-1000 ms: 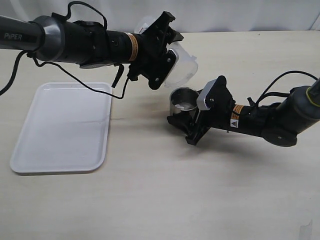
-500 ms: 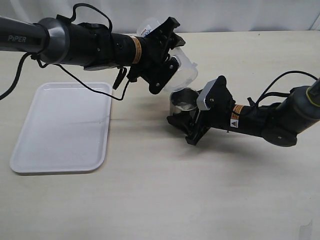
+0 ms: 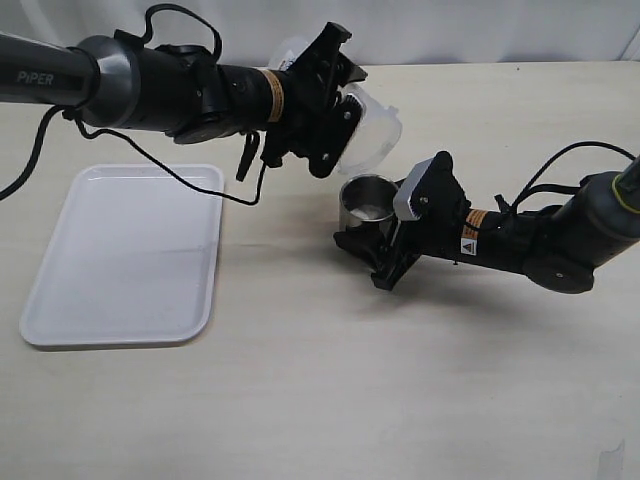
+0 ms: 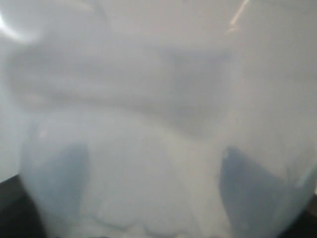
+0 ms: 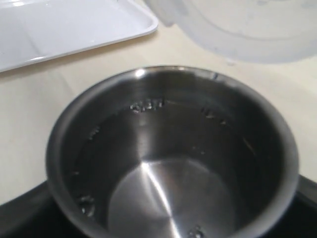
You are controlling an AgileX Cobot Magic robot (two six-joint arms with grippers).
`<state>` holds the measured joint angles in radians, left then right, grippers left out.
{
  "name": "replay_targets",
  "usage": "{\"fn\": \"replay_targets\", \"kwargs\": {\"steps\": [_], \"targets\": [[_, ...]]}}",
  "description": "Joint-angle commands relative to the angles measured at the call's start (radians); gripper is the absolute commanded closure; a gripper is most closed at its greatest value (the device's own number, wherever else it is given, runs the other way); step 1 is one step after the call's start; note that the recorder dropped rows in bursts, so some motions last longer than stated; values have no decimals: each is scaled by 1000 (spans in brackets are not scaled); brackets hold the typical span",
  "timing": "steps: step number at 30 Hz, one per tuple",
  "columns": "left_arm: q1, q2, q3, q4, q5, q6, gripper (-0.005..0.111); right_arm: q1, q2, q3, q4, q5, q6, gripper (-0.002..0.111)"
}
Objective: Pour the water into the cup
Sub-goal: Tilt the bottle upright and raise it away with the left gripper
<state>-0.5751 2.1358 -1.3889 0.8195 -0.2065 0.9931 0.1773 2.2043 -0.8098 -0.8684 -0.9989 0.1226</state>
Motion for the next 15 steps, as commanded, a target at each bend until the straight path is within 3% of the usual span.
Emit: {"fn": "replay_targets", "kwargs": {"steps": [1,15], "targets": [[-7,-13,2,-83,-7,-86,107,0,-4,-5,-5,-29,-3,104],[-7,-13,2,-81,130,-689,107,0,-4,-5,-3,-28,-3,104]]}}
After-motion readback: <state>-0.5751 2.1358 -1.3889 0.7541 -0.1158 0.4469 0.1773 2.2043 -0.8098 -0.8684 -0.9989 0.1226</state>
